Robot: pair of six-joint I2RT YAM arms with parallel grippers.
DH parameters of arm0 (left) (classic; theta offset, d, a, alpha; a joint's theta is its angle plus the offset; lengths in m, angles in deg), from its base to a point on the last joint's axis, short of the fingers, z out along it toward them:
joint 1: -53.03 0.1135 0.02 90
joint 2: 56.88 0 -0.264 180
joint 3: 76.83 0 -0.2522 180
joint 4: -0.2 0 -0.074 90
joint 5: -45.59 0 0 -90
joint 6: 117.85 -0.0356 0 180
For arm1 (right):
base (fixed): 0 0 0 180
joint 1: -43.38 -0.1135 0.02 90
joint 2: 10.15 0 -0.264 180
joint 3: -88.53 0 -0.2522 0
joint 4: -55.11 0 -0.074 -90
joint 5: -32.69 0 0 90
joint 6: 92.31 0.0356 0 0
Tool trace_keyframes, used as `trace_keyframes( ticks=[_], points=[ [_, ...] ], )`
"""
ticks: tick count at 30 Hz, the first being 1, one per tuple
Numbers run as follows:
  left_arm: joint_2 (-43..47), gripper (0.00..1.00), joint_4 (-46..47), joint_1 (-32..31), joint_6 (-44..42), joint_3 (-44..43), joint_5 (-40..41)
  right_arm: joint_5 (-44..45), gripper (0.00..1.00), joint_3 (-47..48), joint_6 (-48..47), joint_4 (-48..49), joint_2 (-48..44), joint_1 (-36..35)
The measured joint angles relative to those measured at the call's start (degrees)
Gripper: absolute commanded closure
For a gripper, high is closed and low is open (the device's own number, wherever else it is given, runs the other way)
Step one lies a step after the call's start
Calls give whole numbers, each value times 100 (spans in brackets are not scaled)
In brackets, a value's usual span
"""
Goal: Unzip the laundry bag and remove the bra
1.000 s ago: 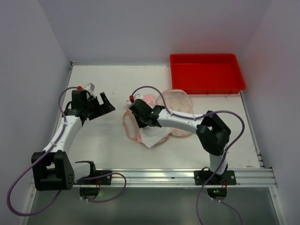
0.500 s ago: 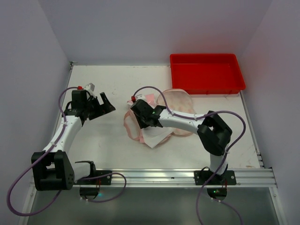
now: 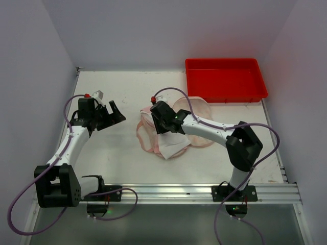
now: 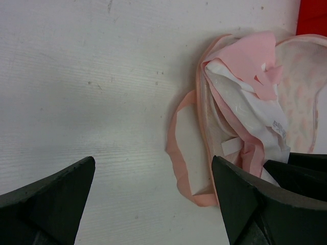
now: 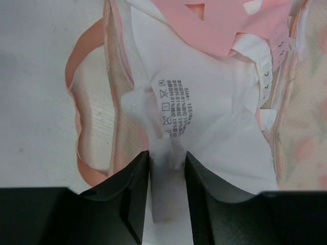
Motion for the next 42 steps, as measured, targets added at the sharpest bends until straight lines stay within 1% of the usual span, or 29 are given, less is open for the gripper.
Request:
trace_keyframes(
  ticks=[1, 3, 4, 6, 7, 8, 10, 11, 12, 13, 15, 19, 20, 21, 22, 24, 27, 28, 30, 31, 42],
  points=[
    [0, 0, 0, 0, 0, 0, -2, -50, 56, 0, 9, 0, 0, 31],
    [-4, 0, 2, 0, 0, 0, -20, -144, 57, -20, 37, -2, 0, 68],
    [-9, 0, 2, 0, 0, 0, -33, -181, 63, -35, 35, 7, 0, 87],
    [-35, 0, 4, 0, -2, 0, -55, -223, 70, -98, 48, 28, 0, 98],
    [-44, 0, 4, 0, -2, 0, -63, -243, 77, -133, 63, 31, 0, 103],
    [-57, 0, 4, 0, -2, 0, -76, -254, 90, -175, 66, 39, 0, 114],
    [-72, 0, 4, 0, -2, 0, -83, -289, 99, -234, 85, 35, 0, 125],
    [-74, 0, 4, 0, -2, 0, -85, -304, 100, -258, 92, 39, -2, 142],
    [-74, 0, 4, 0, -2, 0, -85, -308, 100, -269, 96, 39, -2, 166],
    [-74, 0, 4, 0, -2, 2, -85, -315, 98, -273, 94, 39, -2, 184],
    [-74, 0, 7, 0, -2, 2, -87, -326, 88, -289, 92, 42, -22, 229],
    [-74, 0, 20, 0, -2, 2, -92, -387, 89, -293, 55, -2, -179, 260],
    [-74, 0, 31, 0, -4, 2, -98, -413, 85, -293, 44, -20, -247, 269],
    [-74, 0, 37, 0, -4, 2, -103, -461, 74, -293, 39, -33, -326, 273],
    [-74, 0, 48, 0, -2, 2, -111, -507, 73, -293, 35, -39, -409, 282],
    [-74, 0, 76, 0, -4, 2, -146, -566, 74, -293, 0, -39, -562, 297],
    [-85, 0, 96, 0, -4, 2, -236, -664, 80, -293, 4, -37, -675, 341],
    [-98, 0, 105, 0, -4, 2, -260, -682, 89, -293, 7, -35, -682, 365],
    [-125, 0, 131, 0, -4, 15, -293, -695, 99, -293, 7, -42, -673, 435],
    [-131, 0, 142, 0, -4, 26, -302, -695, 100, -293, 15, -42, -673, 470],
    [-162, 0, 170, 0, -7, 79, -380, -713, 100, -387, -46, -39, -728, 544]
  ],
)
